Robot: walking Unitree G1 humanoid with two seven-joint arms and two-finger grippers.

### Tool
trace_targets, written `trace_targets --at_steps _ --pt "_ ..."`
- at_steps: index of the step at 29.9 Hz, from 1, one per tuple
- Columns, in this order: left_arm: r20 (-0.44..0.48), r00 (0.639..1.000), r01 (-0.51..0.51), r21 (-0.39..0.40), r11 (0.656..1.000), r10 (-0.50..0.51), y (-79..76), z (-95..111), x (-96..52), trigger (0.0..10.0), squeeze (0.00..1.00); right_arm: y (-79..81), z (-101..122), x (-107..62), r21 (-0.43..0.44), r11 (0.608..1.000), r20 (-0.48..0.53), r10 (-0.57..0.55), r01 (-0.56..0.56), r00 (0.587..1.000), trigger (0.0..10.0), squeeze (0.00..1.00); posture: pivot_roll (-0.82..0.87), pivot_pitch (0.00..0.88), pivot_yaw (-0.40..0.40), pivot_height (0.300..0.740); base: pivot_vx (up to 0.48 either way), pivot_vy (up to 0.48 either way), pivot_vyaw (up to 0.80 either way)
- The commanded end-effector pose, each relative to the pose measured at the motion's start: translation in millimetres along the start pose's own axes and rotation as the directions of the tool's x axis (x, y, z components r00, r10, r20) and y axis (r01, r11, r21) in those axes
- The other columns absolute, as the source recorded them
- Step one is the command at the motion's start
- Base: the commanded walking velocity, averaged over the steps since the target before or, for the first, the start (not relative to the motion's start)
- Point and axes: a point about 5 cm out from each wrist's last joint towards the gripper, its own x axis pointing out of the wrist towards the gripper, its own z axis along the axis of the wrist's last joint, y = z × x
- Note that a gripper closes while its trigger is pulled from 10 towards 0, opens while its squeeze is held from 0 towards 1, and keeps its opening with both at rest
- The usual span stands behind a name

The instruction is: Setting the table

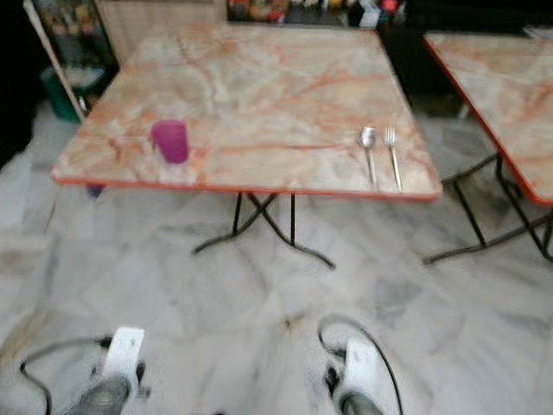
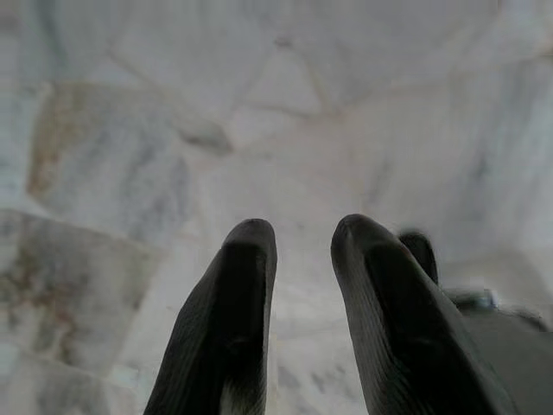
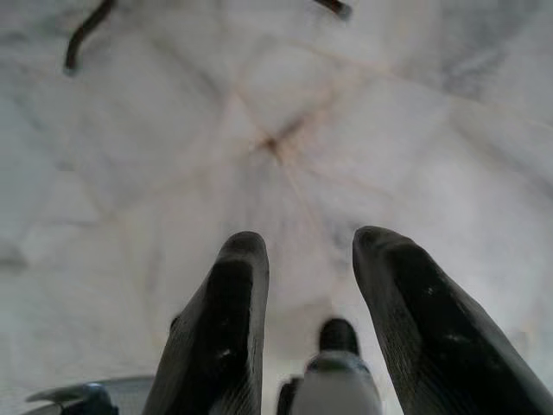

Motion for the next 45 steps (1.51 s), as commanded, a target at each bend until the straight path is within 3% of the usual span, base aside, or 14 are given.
trace_targets --at_steps 1,21,31,36,39,41,45 --pt "-0.005 1.000 0.012 -0.006 1.000 -0.012 -6.5 -2 -0.6 10.0 0.00 -10.3 -7 -2.9 -0.014 1.000 -0.019 -0.024 0.024 1.000 10.0 0.00 0.03 0.112 -0.001 0.740 0.334 0.000 0.00" --pt "-0.012 1.000 0.021 -0.003 1.000 -0.021 -9.7 -4 -1.1 10.0 0.00 -14.2 4 -2.3 -0.023 0.999 0.046 -0.024 0.025 0.999 10.0 0.00 0.02 0.117 -0.004 0.740 0.334 0.000 0.00" --pt "-0.012 0.999 0.029 -0.005 1.000 -0.030 -11.1 -5 -1.6 10.0 0.00 -11.6 29 -1.6 -0.160 0.987 0.195 0.031 0.001 0.980 10.0 0.00 0.01 0.121 -0.010 0.740 0.129 0.000 0.00" --pt "-0.023 0.999 0.029 0.002 1.000 -0.029 -10.6 -9 -2.2 10.0 0.00 -4.9 59 -3.0 -0.224 0.974 0.348 0.092 -0.013 0.933 10.0 0.00 0.00 0.123 -0.006 0.740 0.000 0.000 0.00" --pt "-0.029 0.999 0.029 0.007 1.000 -0.028 -10.3 -10 -2.5 10.0 0.00 11.1 87 -6.6 -0.301 0.953 0.471 0.188 -0.043 0.862 10.0 0.00 -0.01 0.122 -0.009 0.740 0.000 0.000 0.00" --pt "-0.031 0.999 0.028 0.007 1.000 -0.028 -10.2 -11 -2.6 10.0 0.00 15.6 93 -8.1 -0.301 0.952 0.500 0.208 -0.056 0.841 10.0 0.00 -0.01 0.121 -0.009 0.740 0.000 0.000 0.00" --pt "-0.036 0.999 0.028 0.008 1.000 -0.027 -10.4 -13 -3.1 10.0 0.00 30.8 101 -14.4 -0.394 0.916 0.546 0.301 -0.078 0.782 10.0 0.00 0.00 0.116 -0.016 0.740 0.000 0.000 0.00"
